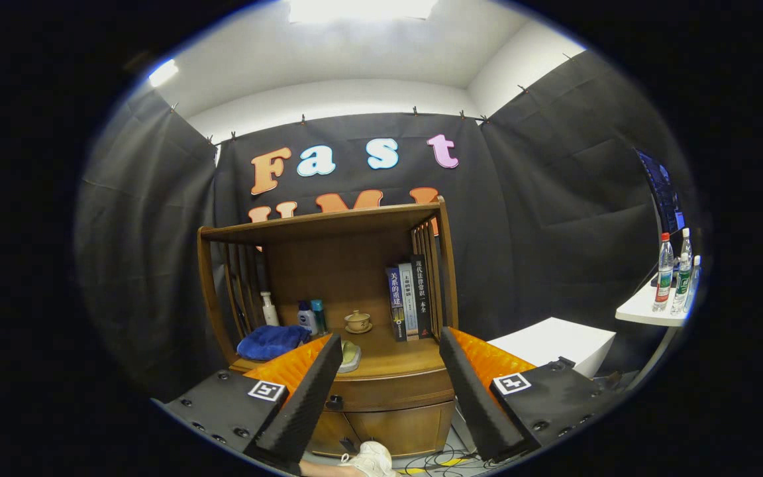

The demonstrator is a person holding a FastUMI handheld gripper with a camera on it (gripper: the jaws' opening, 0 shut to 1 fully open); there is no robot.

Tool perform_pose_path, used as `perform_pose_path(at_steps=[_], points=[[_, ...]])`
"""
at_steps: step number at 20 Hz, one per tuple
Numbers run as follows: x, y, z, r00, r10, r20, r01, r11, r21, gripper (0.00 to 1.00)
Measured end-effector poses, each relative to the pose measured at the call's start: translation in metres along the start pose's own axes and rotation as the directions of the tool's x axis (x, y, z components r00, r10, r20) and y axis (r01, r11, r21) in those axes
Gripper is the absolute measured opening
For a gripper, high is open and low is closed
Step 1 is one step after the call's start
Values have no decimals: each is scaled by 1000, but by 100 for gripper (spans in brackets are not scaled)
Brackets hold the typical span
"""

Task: Pull open the drawer, take out the items inside it, and place them on the countertop above the cabinet.

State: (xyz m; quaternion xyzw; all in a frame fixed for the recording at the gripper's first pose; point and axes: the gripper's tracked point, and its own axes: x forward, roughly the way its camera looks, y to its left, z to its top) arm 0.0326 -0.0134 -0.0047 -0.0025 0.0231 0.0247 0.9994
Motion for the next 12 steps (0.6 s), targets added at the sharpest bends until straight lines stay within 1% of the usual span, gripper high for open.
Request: perform_pose_path(at_steps=[2,5,12], points=[[1,-1,0,1000,-6,3,6,1000,4,98],[1,5,-4,1000,9,-10,-8,1000,9,98],[-4,5,7,1000,18,15,-18,1000,-7,98]])
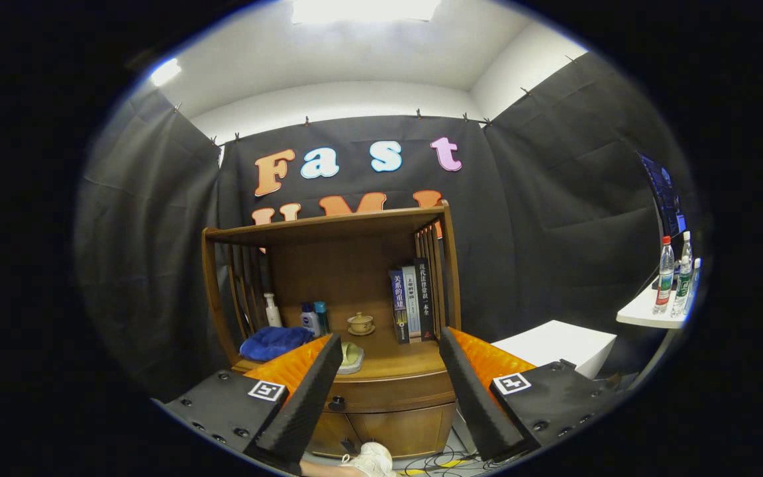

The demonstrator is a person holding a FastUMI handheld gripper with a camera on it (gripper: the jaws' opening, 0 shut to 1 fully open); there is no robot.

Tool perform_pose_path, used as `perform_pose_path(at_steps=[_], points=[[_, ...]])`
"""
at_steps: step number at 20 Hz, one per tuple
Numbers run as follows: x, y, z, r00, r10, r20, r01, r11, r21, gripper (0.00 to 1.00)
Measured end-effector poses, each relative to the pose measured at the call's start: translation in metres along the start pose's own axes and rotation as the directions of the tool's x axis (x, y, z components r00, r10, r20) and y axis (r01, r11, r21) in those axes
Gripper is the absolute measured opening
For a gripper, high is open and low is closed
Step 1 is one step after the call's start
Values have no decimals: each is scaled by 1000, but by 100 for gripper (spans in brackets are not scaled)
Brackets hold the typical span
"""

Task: Pull open the drawer, take out the items inside it, and place them on the countertop above the cabinet.

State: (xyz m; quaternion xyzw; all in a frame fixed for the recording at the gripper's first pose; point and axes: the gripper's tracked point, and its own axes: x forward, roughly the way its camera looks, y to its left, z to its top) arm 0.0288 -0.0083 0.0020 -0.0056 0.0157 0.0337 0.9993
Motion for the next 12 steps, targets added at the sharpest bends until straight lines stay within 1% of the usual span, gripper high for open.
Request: perform_pose_path(at_steps=[6,12], points=[[-1,-8,1,1000,-16,-1,16,999,30,98],[-4,-3,6,1000,-7,12,7,1000,8,98]])
